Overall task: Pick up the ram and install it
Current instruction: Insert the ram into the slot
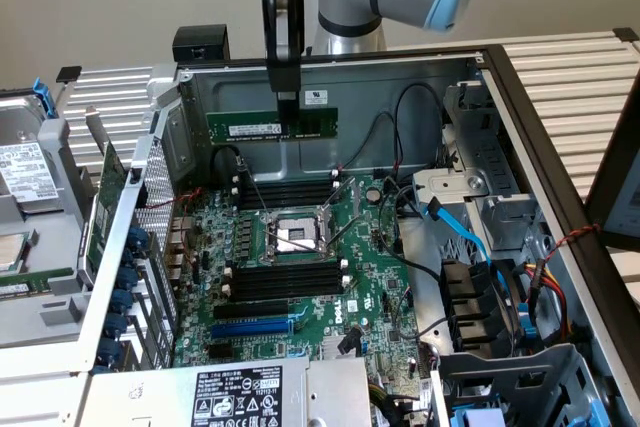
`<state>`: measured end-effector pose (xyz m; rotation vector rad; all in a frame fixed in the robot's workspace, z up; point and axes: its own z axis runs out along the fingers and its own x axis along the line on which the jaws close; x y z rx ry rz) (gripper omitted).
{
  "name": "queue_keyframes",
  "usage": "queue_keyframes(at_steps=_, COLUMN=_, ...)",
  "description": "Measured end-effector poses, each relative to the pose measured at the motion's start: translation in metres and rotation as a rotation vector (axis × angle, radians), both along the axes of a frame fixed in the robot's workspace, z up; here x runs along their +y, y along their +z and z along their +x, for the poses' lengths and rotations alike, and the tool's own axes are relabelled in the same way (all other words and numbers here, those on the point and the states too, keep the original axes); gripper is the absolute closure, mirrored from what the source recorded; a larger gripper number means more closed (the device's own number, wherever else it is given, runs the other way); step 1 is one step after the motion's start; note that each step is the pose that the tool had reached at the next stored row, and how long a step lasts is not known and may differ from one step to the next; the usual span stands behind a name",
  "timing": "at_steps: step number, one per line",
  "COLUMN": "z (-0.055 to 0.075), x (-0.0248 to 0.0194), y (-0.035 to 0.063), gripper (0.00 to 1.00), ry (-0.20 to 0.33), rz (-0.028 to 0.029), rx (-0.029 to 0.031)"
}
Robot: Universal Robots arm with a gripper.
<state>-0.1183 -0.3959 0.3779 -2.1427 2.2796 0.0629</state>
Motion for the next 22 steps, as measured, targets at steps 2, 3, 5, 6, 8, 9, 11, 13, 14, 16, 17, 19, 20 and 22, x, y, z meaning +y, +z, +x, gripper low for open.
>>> queue_keyframes(at_steps=2, z=0.0, x=0.0065, y=-0.0022, gripper=0.88, ry=0.0, rz=-0.0044, rx=0.0003)
queue_keyframes(at_steps=3, z=0.0, x=0.0096, y=-0.0033, gripper=0.88, ry=0.0, rz=-0.007, rx=0.0004)
queue_keyframes(at_steps=5, z=0.0, x=0.0135, y=-0.0053, gripper=0.88, ry=0.001, rz=-0.0145, rx=0.0003)
queue_keyframes(at_steps=6, z=0.0, x=0.0137, y=-0.006, gripper=0.88, ry=0.004, rz=-0.0183, rx=0.0009)
queue_keyframes(at_steps=8, z=0.001, x=0.0138, y=-0.0082, gripper=0.88, ry=0.01, rz=-0.0262, rx=0.0009)
queue_keyframes(at_steps=9, z=0.001, x=0.0138, y=-0.0093, gripper=0.88, ry=0.014, rz=-0.0287, rx=0.0012)
queue_keyframes(at_steps=11, z=0.002, x=0.0138, y=-0.0127, gripper=0.88, ry=0.02, rz=-0.0305, rx=0.0014)
queue_keyframes(at_steps=13, z=0.003, x=0.0139, y=-0.0163, gripper=0.88, ry=0.023, rz=-0.0306, rx=0.0012)
queue_keyframes(at_steps=14, z=0.003, x=0.0139, y=-0.0181, gripper=0.88, ry=0.024, rz=-0.0306, rx=0.0012)
queue_keyframes(at_steps=16, z=0.003, x=0.014, y=-0.0218, gripper=0.88, ry=0.025, rz=-0.0305, rx=0.0011)
queue_keyframes(at_steps=17, z=0.003, x=0.014, y=-0.0236, gripper=0.88, ry=0.025, rz=-0.0305, rx=0.0011)
queue_keyframes(at_steps=19, z=0.003, x=0.014, y=-0.0272, gripper=0.88, ry=0.025, rz=-0.0305, rx=0.0011)
queue_keyframes(at_steps=20, z=0.003, x=0.014, y=-0.029, gripper=0.88, ry=0.025, rz=-0.0305, rx=0.0015)
queue_keyframes(at_steps=22, z=0.003, x=0.014, y=-0.0326, gripper=0.88, ry=0.025, rz=-0.0306, rx=0.004)
